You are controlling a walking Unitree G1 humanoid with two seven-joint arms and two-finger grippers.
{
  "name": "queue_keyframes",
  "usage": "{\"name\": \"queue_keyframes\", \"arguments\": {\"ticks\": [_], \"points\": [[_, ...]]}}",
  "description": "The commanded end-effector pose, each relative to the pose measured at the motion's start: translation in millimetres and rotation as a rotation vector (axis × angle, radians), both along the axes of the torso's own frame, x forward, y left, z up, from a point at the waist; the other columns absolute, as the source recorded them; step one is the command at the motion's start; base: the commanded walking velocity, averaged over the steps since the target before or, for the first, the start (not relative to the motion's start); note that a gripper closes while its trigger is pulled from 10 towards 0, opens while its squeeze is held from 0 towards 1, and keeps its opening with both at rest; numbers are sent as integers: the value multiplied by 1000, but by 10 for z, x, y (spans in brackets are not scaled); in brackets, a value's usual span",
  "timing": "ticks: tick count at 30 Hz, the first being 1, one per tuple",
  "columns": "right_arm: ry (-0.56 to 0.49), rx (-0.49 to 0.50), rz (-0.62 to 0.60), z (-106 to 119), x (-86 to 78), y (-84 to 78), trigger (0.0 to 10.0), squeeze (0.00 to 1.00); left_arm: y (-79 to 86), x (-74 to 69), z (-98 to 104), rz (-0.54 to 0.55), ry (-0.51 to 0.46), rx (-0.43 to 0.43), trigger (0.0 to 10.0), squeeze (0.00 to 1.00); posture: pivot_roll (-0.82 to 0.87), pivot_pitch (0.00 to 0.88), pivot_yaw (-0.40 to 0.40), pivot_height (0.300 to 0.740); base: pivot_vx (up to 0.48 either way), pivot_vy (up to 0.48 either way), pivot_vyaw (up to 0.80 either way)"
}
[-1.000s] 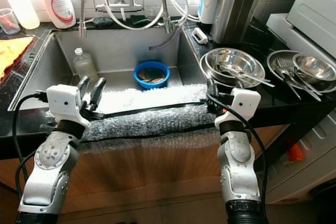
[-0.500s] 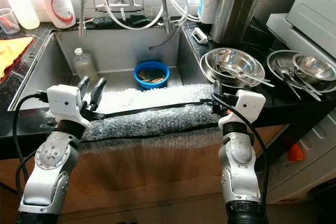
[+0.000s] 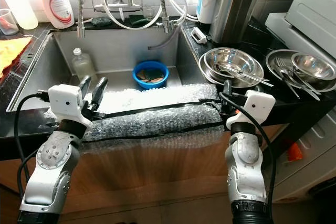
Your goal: Kitchen organization
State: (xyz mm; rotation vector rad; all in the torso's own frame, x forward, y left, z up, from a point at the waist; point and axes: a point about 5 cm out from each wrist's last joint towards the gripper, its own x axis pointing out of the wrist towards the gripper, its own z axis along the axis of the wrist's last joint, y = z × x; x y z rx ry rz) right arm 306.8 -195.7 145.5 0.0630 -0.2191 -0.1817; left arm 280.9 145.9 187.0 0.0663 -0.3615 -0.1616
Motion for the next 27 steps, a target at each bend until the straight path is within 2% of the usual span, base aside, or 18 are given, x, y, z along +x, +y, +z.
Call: {"name": "queue_keyframes", "arguments": {"ticks": [1, 4, 19, 21, 27], "points": [[-3, 9, 14, 5, 25, 21, 10000, 0, -14, 15, -5, 0, -1, 15, 10000, 0, -25, 11, -17, 740, 0, 0, 0], [-3, 6, 45, 9, 50, 54, 10000, 0, -4, 13, -7, 5, -1, 14, 10000, 0, -24, 15, -18, 740, 0, 0, 0], [-13, 2, 47, 27, 70, 41, 10000, 0, -1, 8, -16, 8, -1, 13, 10000, 0, -26, 17, -19, 740, 0, 0, 0], [-23, -6, 3, 60, 86, -40, 10000, 0, 0, 7, -18, 6, 0, 13, 10000, 0, -25, 17, -17, 740, 0, 0, 0], [-39, -26, -26, 103, 104, -91, 10000, 0, 2, 7, -15, 7, -2, 13, 10000, 0, -26, 17, -16, 740, 0, 0, 0]]}}
